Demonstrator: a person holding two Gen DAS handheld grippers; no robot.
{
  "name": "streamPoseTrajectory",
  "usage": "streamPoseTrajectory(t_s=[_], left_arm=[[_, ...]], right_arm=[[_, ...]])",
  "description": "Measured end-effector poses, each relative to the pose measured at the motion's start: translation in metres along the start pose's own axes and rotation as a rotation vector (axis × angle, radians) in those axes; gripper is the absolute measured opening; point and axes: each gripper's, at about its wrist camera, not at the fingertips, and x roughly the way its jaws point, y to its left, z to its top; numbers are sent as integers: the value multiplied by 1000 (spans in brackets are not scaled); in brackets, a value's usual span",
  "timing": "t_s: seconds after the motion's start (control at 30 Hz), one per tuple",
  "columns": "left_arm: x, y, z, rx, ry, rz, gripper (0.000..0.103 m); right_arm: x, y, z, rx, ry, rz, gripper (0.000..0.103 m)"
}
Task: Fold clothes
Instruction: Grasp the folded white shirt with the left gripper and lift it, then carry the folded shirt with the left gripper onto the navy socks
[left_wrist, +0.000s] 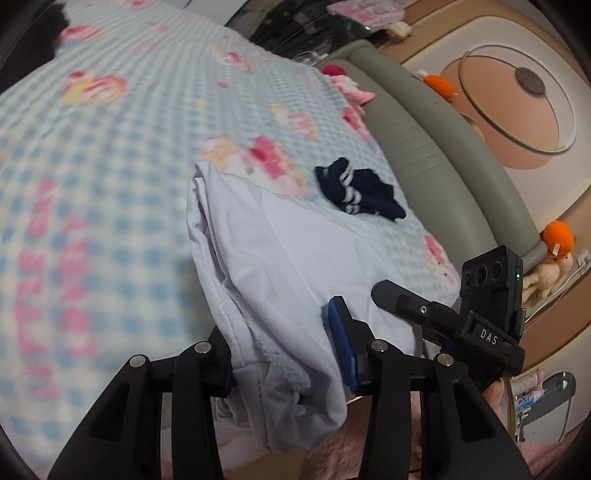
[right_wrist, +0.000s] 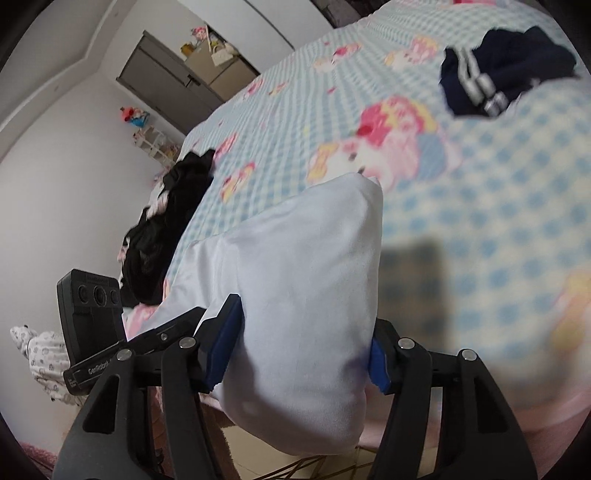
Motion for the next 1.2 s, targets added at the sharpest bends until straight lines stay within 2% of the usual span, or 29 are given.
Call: streamPoseTrajectory(t_s=[0.2,0.37,0.57,0.77,1.0,1.13,1.2], left_arm=[[52,-34,11,-14,51,-23,43],[80,-69,31,30,80,-49,43],[114,-108,73,101,71,-52,43],[159,-148,125,182,63,-44,43],[207,-162,175,163,22,-41,43],[231,-147,185,123,-25,-34,43],[254,-133,182,92,11,-27,43]], right_arm=[[-30,-25,36,0,-38,-32,63],[-54,-51,69,-1,-70,-67,63],[-82,-81,107,-3,-107,-109,63],[-95,-112,168,-13,-154,-143,63],[-96,-139,241,-69,-183,-187,63],[-76,-154,271,-99,-169,-194,63],[-59,-170,279,-102,-145,-212,63]])
